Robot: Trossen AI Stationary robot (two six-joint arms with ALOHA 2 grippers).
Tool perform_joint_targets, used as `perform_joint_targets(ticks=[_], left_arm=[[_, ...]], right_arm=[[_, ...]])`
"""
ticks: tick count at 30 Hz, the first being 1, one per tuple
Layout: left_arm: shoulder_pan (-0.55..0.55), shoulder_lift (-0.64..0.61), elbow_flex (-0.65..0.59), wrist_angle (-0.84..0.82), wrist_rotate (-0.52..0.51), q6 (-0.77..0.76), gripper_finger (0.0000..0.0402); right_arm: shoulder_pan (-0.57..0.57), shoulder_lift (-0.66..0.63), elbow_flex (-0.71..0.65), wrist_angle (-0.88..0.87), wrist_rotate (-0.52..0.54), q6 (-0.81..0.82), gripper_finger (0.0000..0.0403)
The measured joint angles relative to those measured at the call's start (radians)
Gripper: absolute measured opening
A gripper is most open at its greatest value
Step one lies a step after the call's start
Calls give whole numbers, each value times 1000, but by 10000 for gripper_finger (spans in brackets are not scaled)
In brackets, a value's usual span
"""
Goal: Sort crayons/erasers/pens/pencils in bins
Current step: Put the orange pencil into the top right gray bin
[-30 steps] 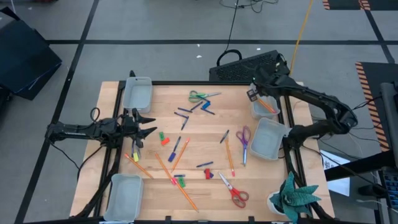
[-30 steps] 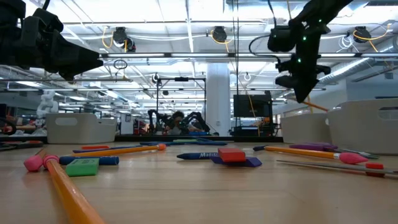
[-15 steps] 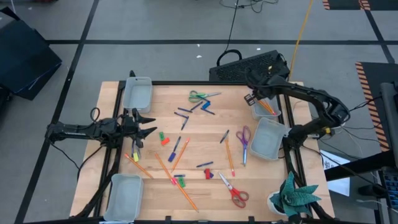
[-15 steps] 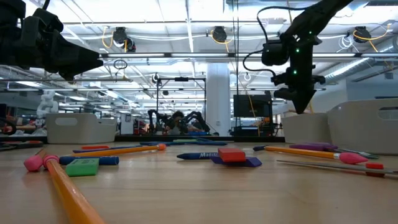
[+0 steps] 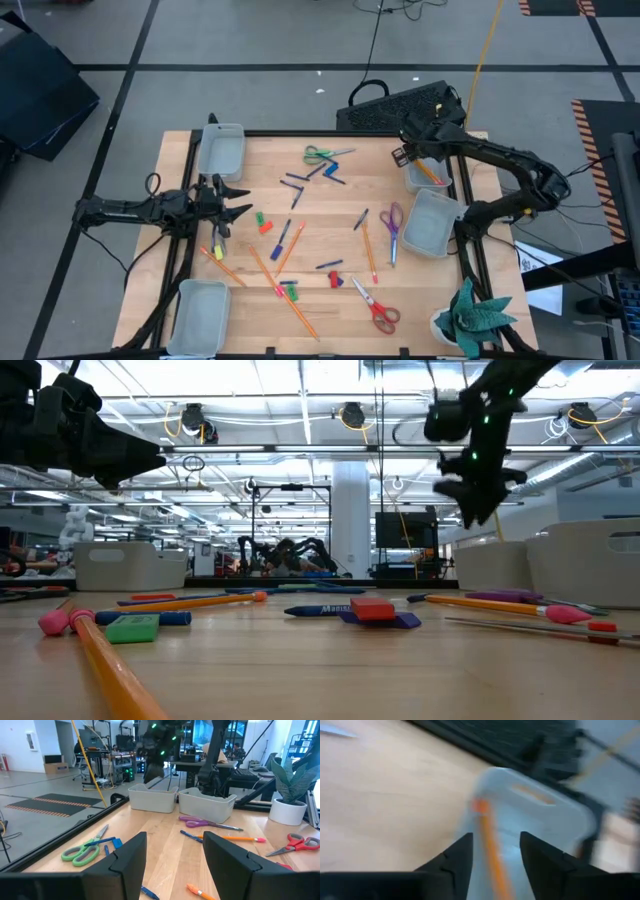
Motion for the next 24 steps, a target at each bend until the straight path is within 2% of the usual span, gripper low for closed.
perform_joint_targets(ticks=[3,7,11,14,18,21,24], left_arm=[[0,0,0,0,0,0,198],[0,0,0,0,0,0,198],[0,0,0,0,0,0,198],[0,0,0,0,0,0,198],[0,0,0,0,0,0,198],[0,0,0,0,0,0,198],[0,0,0,0,0,0,198]], right_arm=[[144,-43,0,29,-87,117,172],[420,-41,0,101,-115,305,164],[678,39,2,223,-116,511,152],[815,153,46,245,-123,646,146],[912,340,200,145,-155,753,140],[923,456,327,-44,-190,823,138],[914,523,377,-184,-199,867,137]])
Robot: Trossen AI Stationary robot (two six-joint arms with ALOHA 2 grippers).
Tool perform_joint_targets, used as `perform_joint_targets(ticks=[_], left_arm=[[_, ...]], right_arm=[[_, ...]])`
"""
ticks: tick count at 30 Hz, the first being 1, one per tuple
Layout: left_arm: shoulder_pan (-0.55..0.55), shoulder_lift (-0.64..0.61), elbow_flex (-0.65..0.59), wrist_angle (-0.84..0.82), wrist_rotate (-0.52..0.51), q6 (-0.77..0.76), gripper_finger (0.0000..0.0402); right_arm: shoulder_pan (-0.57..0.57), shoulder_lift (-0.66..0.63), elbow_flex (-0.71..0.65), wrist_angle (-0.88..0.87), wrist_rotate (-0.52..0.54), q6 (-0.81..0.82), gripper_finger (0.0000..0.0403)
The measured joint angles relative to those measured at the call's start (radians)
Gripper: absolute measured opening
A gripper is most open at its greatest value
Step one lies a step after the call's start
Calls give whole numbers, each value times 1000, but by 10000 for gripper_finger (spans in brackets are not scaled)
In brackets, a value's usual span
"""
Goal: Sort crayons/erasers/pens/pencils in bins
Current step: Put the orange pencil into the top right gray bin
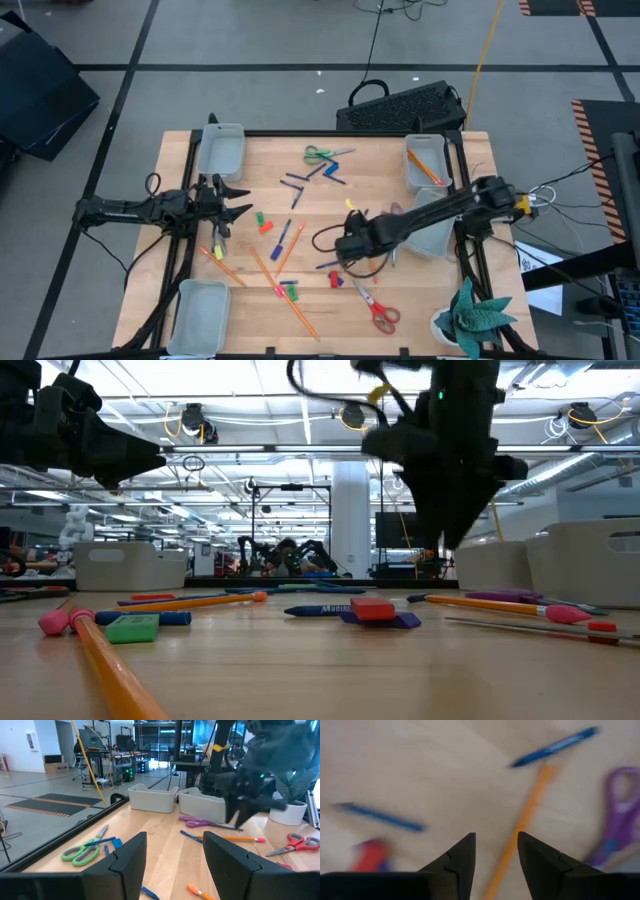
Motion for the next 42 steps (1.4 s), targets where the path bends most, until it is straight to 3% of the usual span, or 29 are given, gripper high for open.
perform_joint_targets(ticks=[13,22,32,39,42], left_arm=[[0,0,0,0,0,0,198],[0,0,0,0,0,0,198],[0,0,0,0,0,0,198],[0,0,0,0,0,0,198],[0,0,0,0,0,0,198]], right_arm=[[-74,38,-120,75,-105,51,133],[-80,27,-254,274,-222,55,104],[-80,26,-267,224,-214,43,23],[-93,-71,-270,232,-187,30,24],[-123,-169,-267,239,-109,-21,26]])
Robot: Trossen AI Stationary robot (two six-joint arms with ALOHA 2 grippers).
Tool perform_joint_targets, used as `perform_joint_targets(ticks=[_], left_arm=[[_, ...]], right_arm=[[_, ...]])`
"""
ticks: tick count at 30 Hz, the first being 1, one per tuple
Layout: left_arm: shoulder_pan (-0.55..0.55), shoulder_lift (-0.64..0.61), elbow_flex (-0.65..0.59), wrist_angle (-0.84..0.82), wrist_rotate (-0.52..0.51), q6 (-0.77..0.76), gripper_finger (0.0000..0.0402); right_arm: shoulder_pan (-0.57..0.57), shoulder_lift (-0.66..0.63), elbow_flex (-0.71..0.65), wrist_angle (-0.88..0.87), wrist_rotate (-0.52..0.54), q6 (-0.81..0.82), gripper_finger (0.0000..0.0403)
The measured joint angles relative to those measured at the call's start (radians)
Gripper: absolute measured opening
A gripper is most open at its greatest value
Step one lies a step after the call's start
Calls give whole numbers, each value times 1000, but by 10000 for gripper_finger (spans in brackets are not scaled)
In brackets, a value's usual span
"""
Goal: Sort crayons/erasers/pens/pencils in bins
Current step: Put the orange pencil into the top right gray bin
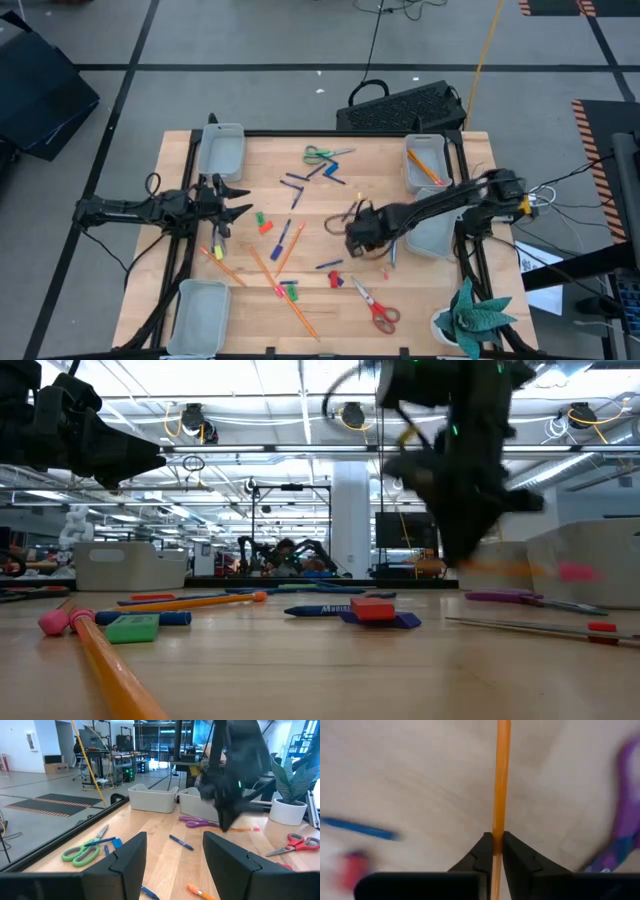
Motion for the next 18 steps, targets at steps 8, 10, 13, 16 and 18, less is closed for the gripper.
perform_joint_targets(ticks=[8,10,13,16,18], left_arm=[[0,0,0,0,0,0,198],[0,0,0,0,0,0,198],[0,0,0,0,0,0,198],[0,0,0,0,0,0,198],[0,0,0,0,0,0,198]], right_arm=[[-207,-262,2,19,317,-319,20],[-293,-310,2,13,381,-433,20],[-436,-360,2,7,408,-591,19],[-579,-371,2,-34,407,-704,19],[-665,-370,2,-68,401,-769,19]])
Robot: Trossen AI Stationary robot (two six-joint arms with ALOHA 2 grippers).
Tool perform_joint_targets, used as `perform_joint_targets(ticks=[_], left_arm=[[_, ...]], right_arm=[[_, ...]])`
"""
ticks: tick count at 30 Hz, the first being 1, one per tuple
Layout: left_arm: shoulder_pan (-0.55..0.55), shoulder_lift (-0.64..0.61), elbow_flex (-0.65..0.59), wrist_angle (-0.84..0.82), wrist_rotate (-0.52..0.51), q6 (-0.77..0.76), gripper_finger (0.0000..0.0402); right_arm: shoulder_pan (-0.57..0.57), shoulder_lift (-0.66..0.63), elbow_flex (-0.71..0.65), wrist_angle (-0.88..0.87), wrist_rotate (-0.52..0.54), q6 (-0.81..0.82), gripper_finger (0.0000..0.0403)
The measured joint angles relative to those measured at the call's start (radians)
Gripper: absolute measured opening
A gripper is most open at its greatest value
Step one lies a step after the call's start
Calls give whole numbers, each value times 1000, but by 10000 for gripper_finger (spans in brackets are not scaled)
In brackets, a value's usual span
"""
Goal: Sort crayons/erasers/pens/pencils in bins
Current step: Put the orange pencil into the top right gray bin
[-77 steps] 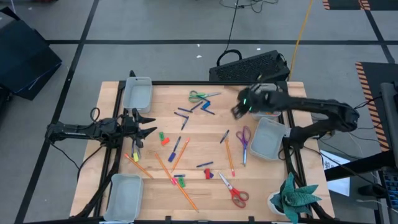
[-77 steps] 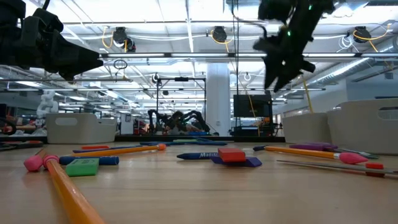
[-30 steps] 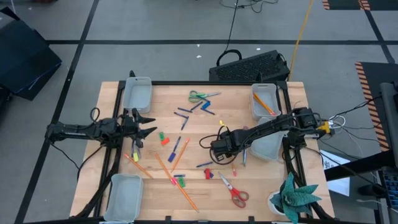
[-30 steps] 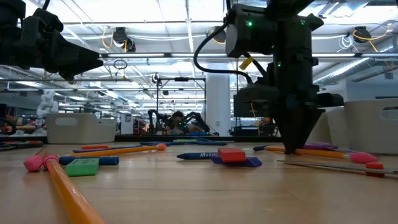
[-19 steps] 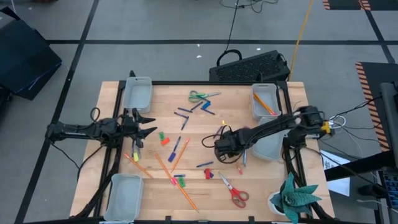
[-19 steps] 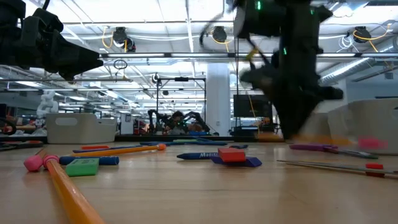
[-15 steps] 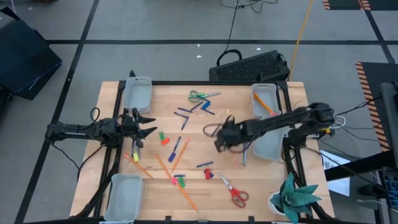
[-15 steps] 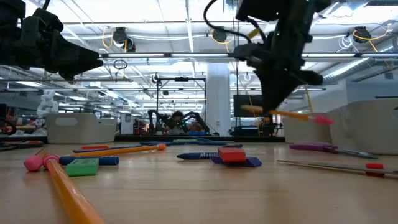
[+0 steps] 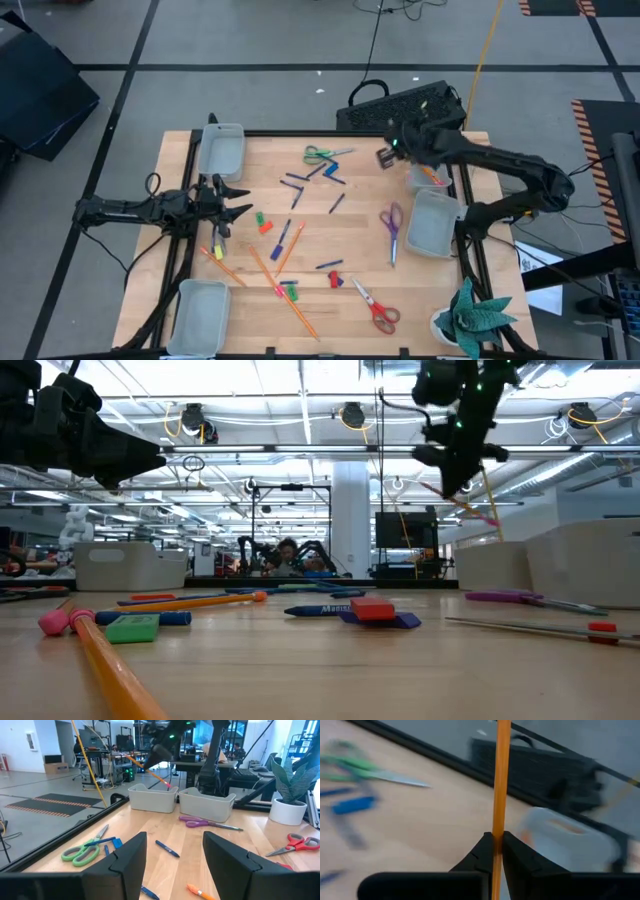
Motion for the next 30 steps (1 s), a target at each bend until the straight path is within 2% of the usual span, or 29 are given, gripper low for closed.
perform_joint_targets(ticks=[3,6,11,16,22,27,30], left_arm=[[0,0,0,0,0,0,198],[0,0,0,0,0,0,198],[0,0,0,0,0,0,198],[0,0,0,0,0,0,198],[0,0,0,0,0,0,198],[0,0,0,0,0,0,198],[0,0,0,0,0,0,198]], right_arm=[[-107,5,0,-78,-41,-72,19],[-165,20,-3,-161,-48,-122,19],[-195,25,-72,-172,-100,-168,18],[-195,25,-190,-91,-101,-230,25],[-194,24,-239,-29,-98,-232,83],[-184,24,-191,-18,-99,-228,135],[-134,24,-142,-23,-101,-222,153]])
